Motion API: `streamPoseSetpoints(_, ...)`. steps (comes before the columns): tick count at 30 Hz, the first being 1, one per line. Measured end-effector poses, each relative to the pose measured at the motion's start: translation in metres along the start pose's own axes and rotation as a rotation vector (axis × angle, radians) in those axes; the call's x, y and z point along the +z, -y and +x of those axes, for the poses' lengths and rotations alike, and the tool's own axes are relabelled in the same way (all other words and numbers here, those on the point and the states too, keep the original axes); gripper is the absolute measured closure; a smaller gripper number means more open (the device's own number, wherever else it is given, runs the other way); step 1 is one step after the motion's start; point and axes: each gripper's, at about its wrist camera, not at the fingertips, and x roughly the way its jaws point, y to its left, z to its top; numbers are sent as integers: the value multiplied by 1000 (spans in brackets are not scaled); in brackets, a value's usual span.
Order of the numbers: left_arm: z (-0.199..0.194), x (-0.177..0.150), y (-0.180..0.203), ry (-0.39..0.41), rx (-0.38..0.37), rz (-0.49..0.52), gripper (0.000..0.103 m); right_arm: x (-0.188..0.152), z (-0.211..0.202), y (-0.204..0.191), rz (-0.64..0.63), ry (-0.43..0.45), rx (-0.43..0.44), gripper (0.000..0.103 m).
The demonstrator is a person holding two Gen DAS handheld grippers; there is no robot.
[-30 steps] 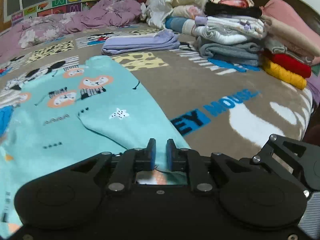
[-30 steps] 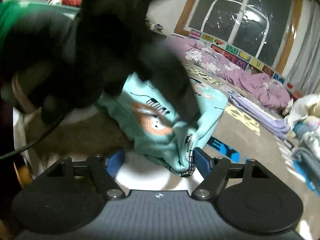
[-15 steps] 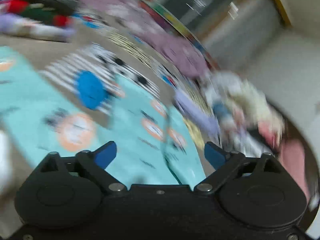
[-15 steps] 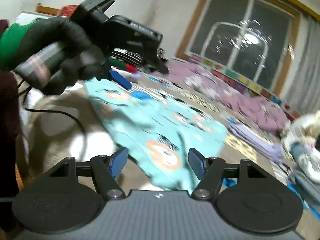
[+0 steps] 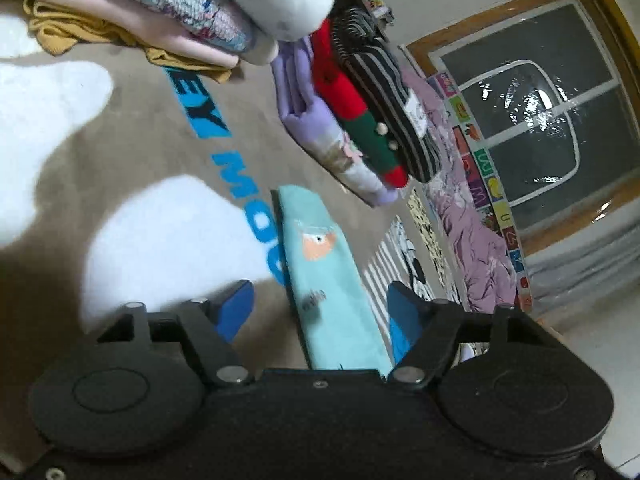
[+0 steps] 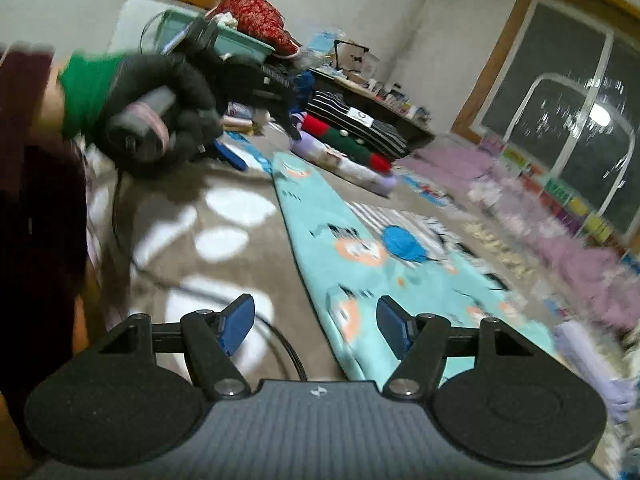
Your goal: Fold clothes
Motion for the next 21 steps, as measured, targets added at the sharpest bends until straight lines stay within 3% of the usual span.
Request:
streamPoseSetpoints(3,8,6,-3,6,-13,-11,36,17,12,9,90,1,41,36)
streamPoseSetpoints(5,15,6,-1,1,-11,-5,55,23,14,15,146,8,54,36)
streamPoseSetpoints(9,27,1,2,-10,-13,2,74,21,15,28,256,9,69,36)
streamPoseSetpoints(11,28,-1,10,-7,-17,34,97,16,14,37,318,5,73,36)
streamPoseSetpoints(16,24,-15,53,-3,-147,193,98,-8,7,78,595,15,58,35)
streamPoseSetpoints(21,23,-55,107,-31,-212,433,98,-36,-9,113,808,55,21,35)
